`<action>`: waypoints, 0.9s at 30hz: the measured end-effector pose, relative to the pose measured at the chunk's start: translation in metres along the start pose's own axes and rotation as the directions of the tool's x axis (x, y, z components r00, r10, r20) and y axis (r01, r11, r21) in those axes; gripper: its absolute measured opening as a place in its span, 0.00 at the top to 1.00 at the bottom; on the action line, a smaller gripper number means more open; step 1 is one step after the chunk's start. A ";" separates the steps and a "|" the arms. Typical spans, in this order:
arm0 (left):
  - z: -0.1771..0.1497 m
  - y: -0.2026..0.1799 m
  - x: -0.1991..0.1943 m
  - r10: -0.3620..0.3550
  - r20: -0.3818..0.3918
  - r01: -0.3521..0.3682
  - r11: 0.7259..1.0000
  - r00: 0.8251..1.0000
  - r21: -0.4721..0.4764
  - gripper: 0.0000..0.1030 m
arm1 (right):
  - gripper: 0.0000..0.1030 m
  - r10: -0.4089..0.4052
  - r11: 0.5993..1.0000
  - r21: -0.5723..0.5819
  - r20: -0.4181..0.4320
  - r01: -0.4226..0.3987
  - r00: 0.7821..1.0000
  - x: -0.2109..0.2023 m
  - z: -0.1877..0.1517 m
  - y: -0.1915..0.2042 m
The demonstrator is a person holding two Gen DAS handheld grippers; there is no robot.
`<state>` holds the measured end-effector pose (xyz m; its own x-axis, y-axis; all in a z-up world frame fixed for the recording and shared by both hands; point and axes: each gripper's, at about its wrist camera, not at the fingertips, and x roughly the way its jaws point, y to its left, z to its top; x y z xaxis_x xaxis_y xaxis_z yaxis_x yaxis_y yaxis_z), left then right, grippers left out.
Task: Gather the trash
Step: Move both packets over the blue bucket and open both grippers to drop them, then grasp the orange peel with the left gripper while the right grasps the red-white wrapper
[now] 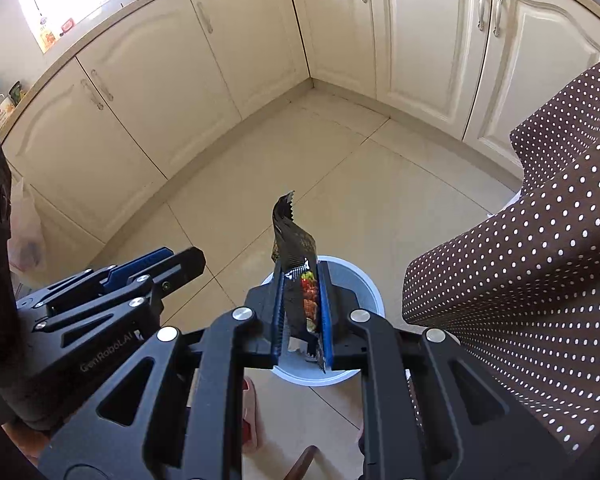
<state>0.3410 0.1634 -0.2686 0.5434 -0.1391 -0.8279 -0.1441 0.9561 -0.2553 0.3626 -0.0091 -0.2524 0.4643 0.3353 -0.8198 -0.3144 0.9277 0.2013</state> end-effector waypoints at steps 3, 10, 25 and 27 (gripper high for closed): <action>0.003 0.000 -0.004 0.006 0.010 -0.006 1.000 1.000 0.002 0.68 | 0.85 0.001 1.000 0.001 0.001 -0.001 1.000 0.000 0.000 0.001; 0.003 0.002 -0.012 0.026 0.025 -0.026 1.000 0.999 0.001 0.66 | 0.83 0.009 1.000 -0.001 0.012 -0.009 1.000 -0.001 0.002 0.002; 0.007 0.005 -0.031 0.053 0.062 -0.053 0.999 0.997 0.001 0.60 | 0.83 0.001 1.000 -0.013 0.051 0.000 0.999 -0.017 0.007 0.005; 0.007 0.001 -0.039 0.053 0.075 -0.054 0.999 0.996 0.007 0.58 | 0.83 -0.002 1.000 -0.011 0.060 0.002 0.998 -0.025 0.007 0.005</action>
<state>0.3257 0.1719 -0.2332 0.5955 -0.0684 -0.8005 -0.1677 0.9638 -0.2071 0.3551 -0.0112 -0.2275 0.5140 0.3429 -0.7863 -0.3225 0.9266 0.1933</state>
